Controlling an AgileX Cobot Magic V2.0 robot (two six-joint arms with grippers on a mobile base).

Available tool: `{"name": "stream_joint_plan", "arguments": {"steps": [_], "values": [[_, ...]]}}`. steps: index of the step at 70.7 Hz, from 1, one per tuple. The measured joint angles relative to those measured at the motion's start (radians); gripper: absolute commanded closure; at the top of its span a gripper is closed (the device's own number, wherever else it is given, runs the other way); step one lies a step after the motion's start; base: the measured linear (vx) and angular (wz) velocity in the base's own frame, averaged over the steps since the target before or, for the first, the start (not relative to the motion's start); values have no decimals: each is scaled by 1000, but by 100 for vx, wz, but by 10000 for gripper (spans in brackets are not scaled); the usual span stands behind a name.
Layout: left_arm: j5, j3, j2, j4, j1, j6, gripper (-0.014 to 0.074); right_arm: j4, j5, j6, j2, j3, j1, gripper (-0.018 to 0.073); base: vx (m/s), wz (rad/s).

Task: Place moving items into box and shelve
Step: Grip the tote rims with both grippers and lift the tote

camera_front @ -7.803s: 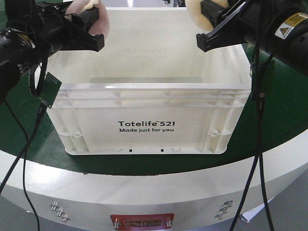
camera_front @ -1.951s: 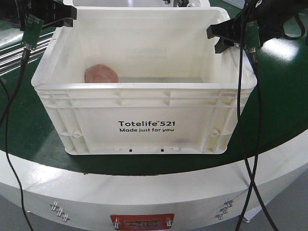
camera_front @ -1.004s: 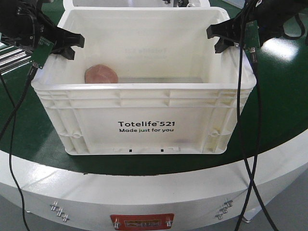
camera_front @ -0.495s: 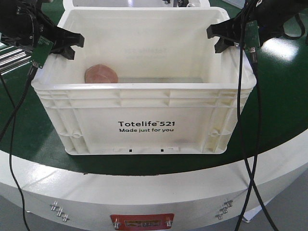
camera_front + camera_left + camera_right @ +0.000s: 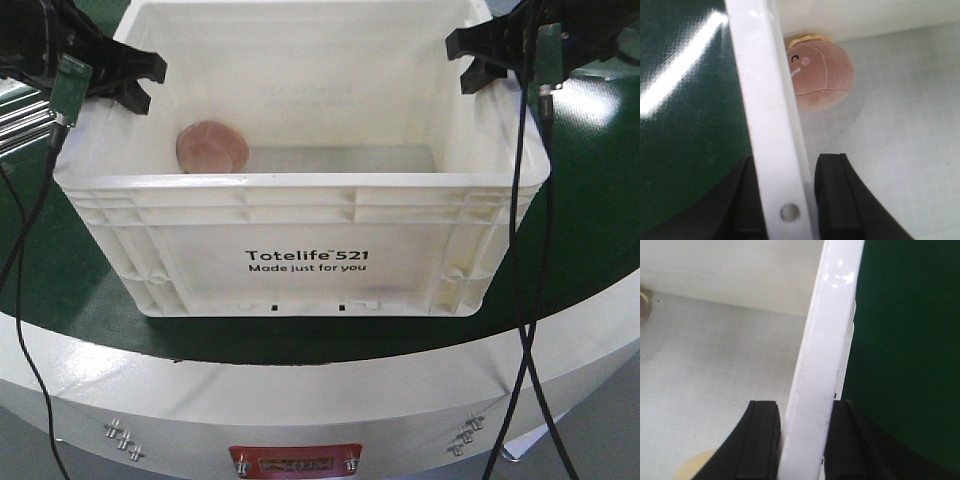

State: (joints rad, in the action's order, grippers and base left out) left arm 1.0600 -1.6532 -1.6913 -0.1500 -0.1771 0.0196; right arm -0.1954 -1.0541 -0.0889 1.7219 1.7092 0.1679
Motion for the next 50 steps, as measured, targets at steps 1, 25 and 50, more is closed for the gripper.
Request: {"name": "stream_joint_plan", "arguments": {"steps": [1, 25, 50], "values": [[0, -1, 4, 0, 0, 0, 619, 1, 0, 0, -2, 0, 0, 571, 0, 0], [81, -28, 70, -17, 0, -2, 619, 0, -51, 0, -98, 0, 0, 571, 0, 0], [171, -40, 137, -55, 8, -4, 619, -39, -143, 1, -176, 0, -1, 571, 0, 0]]}}
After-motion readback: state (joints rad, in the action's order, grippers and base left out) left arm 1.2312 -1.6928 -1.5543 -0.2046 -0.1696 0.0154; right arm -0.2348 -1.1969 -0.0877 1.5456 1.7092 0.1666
